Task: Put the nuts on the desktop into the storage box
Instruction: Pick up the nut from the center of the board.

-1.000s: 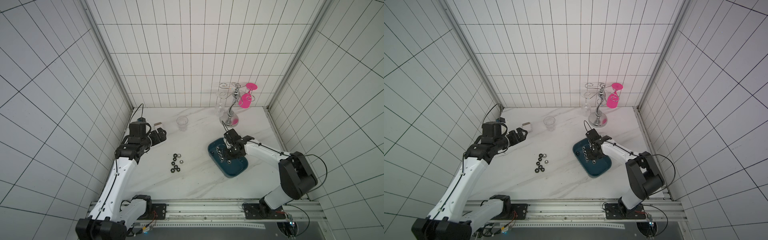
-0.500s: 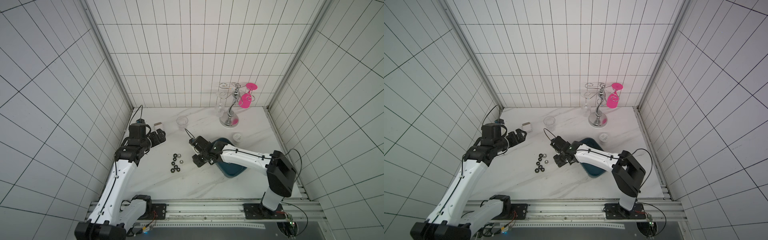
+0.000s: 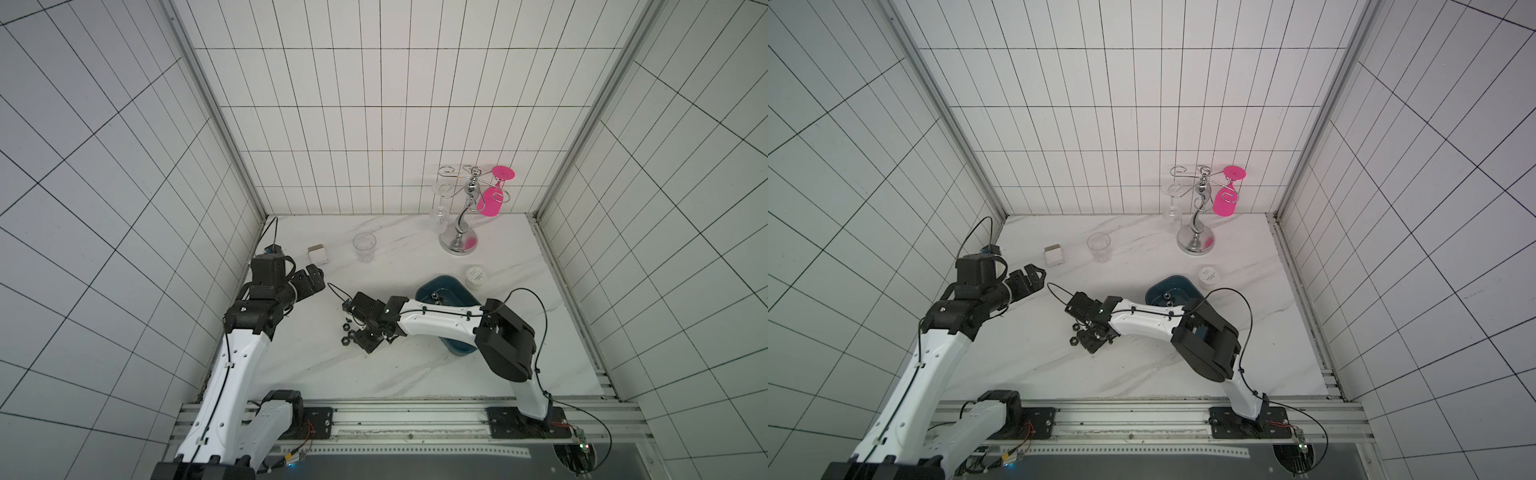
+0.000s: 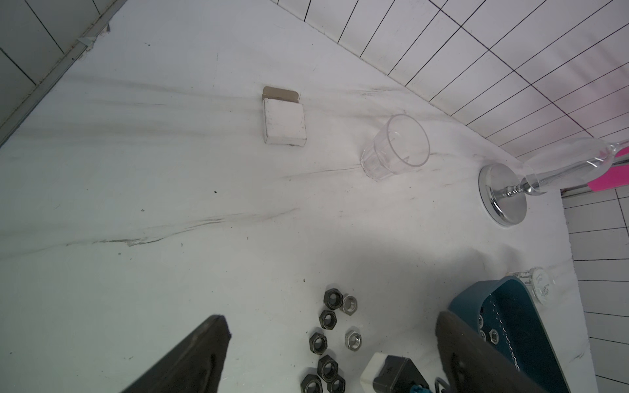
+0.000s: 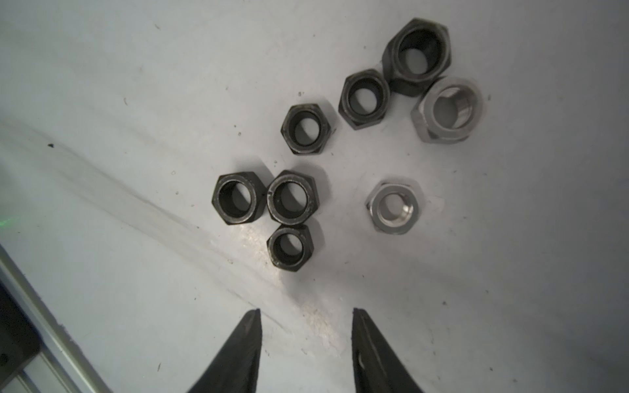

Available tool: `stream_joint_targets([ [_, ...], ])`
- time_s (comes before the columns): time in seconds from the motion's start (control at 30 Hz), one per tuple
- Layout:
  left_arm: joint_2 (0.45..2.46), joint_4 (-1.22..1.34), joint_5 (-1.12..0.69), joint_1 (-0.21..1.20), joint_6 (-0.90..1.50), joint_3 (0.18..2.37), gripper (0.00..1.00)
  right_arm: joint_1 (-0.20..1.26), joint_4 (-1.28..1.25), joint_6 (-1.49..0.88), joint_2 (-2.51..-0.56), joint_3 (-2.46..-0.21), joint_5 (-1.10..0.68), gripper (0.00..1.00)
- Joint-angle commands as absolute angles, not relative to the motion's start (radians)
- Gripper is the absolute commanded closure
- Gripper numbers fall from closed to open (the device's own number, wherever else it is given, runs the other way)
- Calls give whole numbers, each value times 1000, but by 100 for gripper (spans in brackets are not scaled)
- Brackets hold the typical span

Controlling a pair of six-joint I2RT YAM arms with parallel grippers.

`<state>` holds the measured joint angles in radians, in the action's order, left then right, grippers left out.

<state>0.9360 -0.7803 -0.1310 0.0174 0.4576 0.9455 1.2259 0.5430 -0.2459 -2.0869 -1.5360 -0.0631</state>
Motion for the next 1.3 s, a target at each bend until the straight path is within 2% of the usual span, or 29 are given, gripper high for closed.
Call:
stream_joint_targets([
  [0.0, 903, -792, -120, 8, 440, 914, 1, 1238, 564, -231, -2131, -1579, -57, 54],
  [0.4, 922, -784, -104, -9, 426, 908, 1, 1244, 594, -204, -2197, -1660, -42, 55],
  [0.57, 921, -796, -94, -24, 413, 919, 1, 1252, 593, -199, -2212, -1672, -30, 60],
  [0.77, 913, -815, -96, -38, 405, 931, 1, 1267, 587, -193, -2227, -1674, 3, 61],
  [0.9, 908, -825, -95, -50, 399, 937, 1, 1268, 586, -198, -2225, -1671, 26, 66],
  [1.07, 907, -845, -91, -57, 394, 959, 1, 1260, 517, -223, -2170, -1608, 25, 79],
  [1.27, 908, -849, -115, -61, 406, 980, 1, 1229, 453, -241, -2032, -1523, 28, 82],
])
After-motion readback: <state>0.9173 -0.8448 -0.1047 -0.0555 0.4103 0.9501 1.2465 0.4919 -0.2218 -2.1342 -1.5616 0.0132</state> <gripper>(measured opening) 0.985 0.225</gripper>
